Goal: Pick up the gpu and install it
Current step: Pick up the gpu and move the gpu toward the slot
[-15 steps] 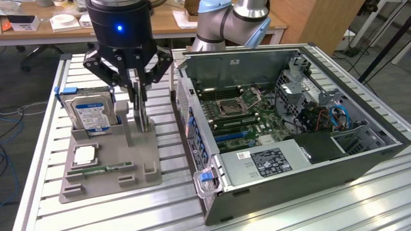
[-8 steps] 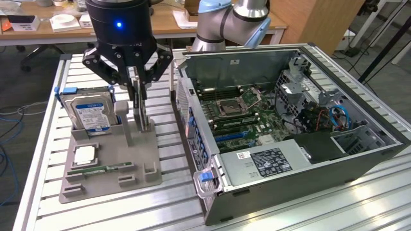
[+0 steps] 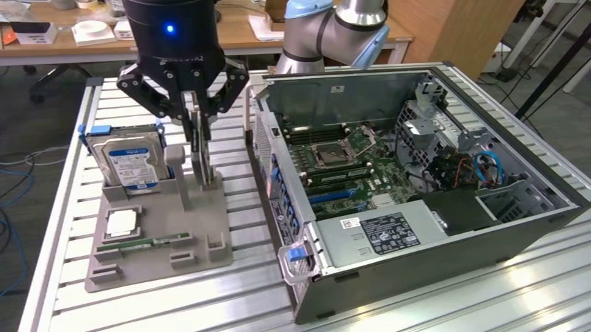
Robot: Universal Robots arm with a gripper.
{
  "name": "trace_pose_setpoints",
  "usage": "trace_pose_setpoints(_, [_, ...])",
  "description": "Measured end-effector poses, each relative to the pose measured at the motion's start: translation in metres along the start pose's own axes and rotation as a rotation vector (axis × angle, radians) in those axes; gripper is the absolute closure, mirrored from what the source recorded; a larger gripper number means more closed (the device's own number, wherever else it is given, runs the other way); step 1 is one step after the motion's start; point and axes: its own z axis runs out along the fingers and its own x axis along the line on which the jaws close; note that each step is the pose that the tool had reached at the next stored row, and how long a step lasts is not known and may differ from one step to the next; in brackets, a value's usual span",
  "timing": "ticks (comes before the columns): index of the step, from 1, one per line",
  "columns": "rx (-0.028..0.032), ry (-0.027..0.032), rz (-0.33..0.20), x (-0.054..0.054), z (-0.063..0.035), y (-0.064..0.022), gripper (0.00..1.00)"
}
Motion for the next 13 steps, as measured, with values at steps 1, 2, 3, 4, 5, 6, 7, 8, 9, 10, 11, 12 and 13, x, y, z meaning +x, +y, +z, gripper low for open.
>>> trace_pose_setpoints(1, [-0.0001, 0.0001, 0.000, 0.0000, -0.0009, 0.0000, 0.74])
trace_pose_setpoints(2, [-0.0001, 0.0001, 0.000, -0.0001, -0.0017, 0.0001, 0.74])
trace_pose_setpoints(3, [-0.0001, 0.0000, 0.000, -0.0001, -0.0025, 0.0001, 0.74])
trace_pose_setpoints(4, [0.0000, -0.0001, 0.000, -0.0001, -0.0033, 0.0001, 0.74])
trace_pose_setpoints(5, [0.0001, 0.0000, 0.000, -0.0002, -0.0040, 0.0002, 0.74])
trace_pose_setpoints(6, [0.0001, 0.0000, 0.000, -0.0002, -0.0047, 0.0002, 0.74])
trace_pose_setpoints(7, [0.0000, 0.0000, 0.000, -0.0002, -0.0053, 0.0002, 0.74])
trace_pose_setpoints(8, [0.0000, 0.0001, 0.000, -0.0002, -0.0060, 0.0003, 0.74])
trace_pose_setpoints(9, [0.0000, 0.0000, 0.000, -0.0002, -0.0066, 0.0003, 0.74])
trace_pose_setpoints(10, [0.0000, 0.0000, 0.000, -0.0003, -0.0072, 0.0003, 0.74])
trace_pose_setpoints(11, [0.0000, 0.0001, 0.000, -0.0003, -0.0079, 0.0003, 0.74])
trace_pose_setpoints(12, [0.0001, 0.0000, 0.000, -0.0003, -0.0086, 0.0003, 0.74])
trace_pose_setpoints(13, [0.0000, 0.0000, 0.000, -0.0003, -0.0092, 0.0004, 0.74])
